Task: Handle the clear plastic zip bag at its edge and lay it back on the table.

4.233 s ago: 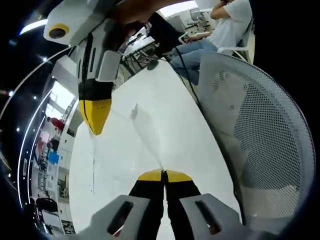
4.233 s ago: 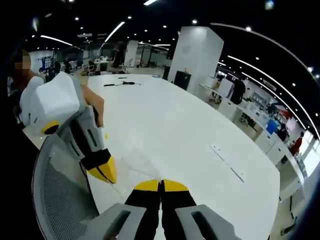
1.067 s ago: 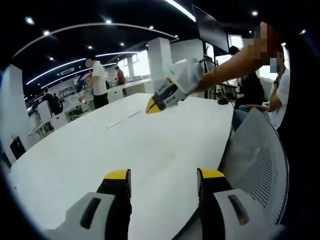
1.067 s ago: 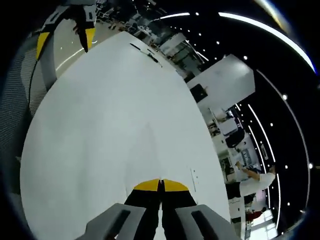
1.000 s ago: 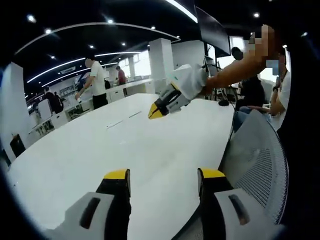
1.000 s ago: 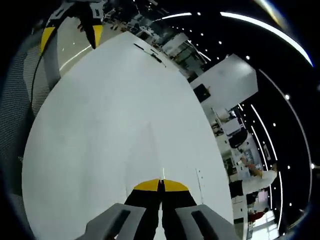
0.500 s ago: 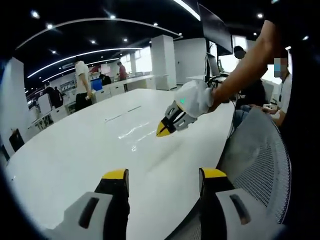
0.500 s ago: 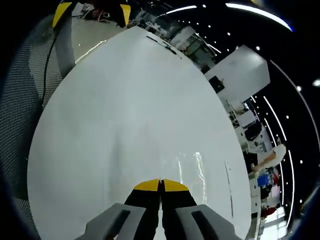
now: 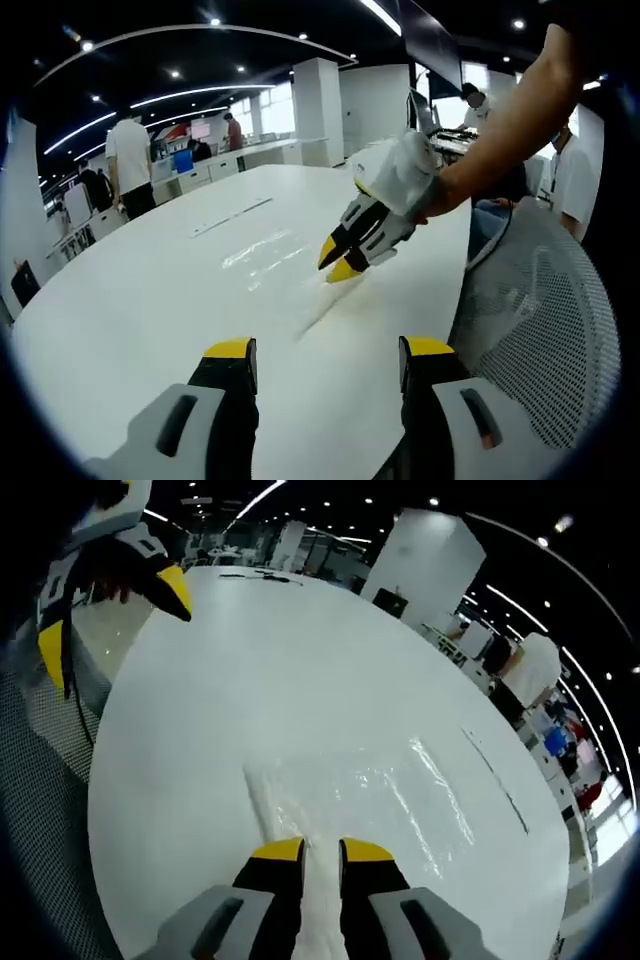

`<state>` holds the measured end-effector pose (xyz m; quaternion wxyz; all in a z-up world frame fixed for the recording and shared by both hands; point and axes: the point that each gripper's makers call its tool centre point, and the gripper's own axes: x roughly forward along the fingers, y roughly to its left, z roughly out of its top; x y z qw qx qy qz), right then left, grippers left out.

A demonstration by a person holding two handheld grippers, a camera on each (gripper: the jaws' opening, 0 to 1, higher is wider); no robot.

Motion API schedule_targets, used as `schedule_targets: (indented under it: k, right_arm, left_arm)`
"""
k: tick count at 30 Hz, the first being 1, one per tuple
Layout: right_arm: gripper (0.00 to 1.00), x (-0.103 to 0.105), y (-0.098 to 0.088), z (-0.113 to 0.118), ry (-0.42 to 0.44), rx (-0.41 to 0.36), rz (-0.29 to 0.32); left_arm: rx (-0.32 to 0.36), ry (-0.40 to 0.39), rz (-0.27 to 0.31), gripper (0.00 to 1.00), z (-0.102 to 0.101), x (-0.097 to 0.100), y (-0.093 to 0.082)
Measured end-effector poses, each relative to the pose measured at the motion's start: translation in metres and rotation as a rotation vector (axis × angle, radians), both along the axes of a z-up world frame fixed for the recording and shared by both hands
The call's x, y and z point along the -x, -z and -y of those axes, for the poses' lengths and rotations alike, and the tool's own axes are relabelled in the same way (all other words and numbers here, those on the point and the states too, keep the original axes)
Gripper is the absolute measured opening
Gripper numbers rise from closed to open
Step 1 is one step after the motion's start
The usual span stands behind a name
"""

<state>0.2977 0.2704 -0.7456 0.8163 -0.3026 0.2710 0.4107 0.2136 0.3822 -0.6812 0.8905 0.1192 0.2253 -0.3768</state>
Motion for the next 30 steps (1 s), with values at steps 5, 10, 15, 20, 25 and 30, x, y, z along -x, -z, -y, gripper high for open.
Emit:
schedule_targets:
  k: [5, 10, 15, 20, 25, 30]
  right_arm:
    - [0.38, 0.004, -0.007, 0.023, 0.158, -0.177, -0.039]
    - [0.55, 0.007, -0.001, 0.053, 0.304, -0.29, -0.072]
    - [0.66, 0.014, 0.001, 0.069, 0.347, -0.303, -0.07]
    - [0.82, 0.025, 0.003, 0.083, 0.382, -0.304, -0.043]
    - [0.89, 0.024, 0.0, 0.091, 0.423, -0.329, -0.023]
    - [0.91, 0.025, 0.006, 0.095, 0.443, -0.329, -0.037]
  left_arm:
    - [0.02, -0.05, 0.016, 0.56, 0.0, -0.023, 0.008]
    - [0.017, -0.057, 0.004, 0.58, 0.003, -0.039, 0.018]
    - [0.019, -0.022, 0.006, 0.62, 0.011, -0.05, 0.024]
    - [0.095, -0.088, -0.012, 0.7, 0.002, -0.063, 0.03]
    - [0.145, -0.145, 0.006, 0.77, -0.006, -0.055, 0.033]
    - [0.047, -0.11, -0.029, 0.77, -0.001, -0.034, 0.053]
